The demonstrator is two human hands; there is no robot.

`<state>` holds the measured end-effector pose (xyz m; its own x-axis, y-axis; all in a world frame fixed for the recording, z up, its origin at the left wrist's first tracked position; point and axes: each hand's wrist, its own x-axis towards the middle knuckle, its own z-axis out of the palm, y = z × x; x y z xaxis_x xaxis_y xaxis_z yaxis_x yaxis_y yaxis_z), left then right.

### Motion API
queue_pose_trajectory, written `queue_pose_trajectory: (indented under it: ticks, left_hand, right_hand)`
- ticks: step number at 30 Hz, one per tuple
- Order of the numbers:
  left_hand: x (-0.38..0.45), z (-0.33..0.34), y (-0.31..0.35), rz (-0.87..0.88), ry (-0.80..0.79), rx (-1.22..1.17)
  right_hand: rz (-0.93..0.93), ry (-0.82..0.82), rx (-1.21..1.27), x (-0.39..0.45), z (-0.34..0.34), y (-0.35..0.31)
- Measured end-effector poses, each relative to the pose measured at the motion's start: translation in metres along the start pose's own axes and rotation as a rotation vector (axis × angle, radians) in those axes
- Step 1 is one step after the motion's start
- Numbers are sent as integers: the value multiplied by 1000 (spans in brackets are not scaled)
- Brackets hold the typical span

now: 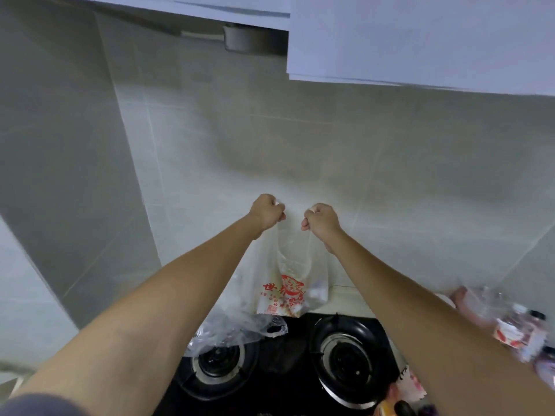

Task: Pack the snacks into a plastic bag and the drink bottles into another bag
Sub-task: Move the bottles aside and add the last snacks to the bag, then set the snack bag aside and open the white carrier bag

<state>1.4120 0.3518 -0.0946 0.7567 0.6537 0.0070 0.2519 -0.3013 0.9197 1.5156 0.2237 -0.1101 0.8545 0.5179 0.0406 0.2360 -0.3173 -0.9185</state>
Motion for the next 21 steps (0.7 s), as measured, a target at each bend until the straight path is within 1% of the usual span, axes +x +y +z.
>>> queue_pose_trajectory:
  ticks: [5, 7, 9, 10, 11, 12, 14, 18, 21]
  left_hand:
    - [-6, 9, -38, -63, -16, 81]
    - [-9, 7, -45, -47, -1, 108]
    - [-13, 3, -47, -14, 23, 188]
    - [-15, -1, -48, 6, 41, 227]
    - [-17, -5, -48, 25, 61, 258]
    - [-21, -9, -49, 39, 80, 288]
    - [-31, -20, -52, 60, 117, 371]
    - [-62, -46, -70, 147, 225, 656]
    - [-98, -72, -99, 186, 277, 802]
  right_hand:
    - [51, -76, -158, 0, 9, 38]
    - [24, -102, -265, 0, 10, 45]
    - [-81, -91, -555, -3, 8, 45]
    - [-167, -47, -716, -4, 9, 44]
    - [-270, 14, -813, -6, 11, 41]
    - [-364, 56, -839, -8, 15, 37]
    - [-486, 63, -811, -14, 28, 26]
    - [-650, 4, -743, -33, 66, 15]
    - [-772, -63, -703, -57, 99, 15]
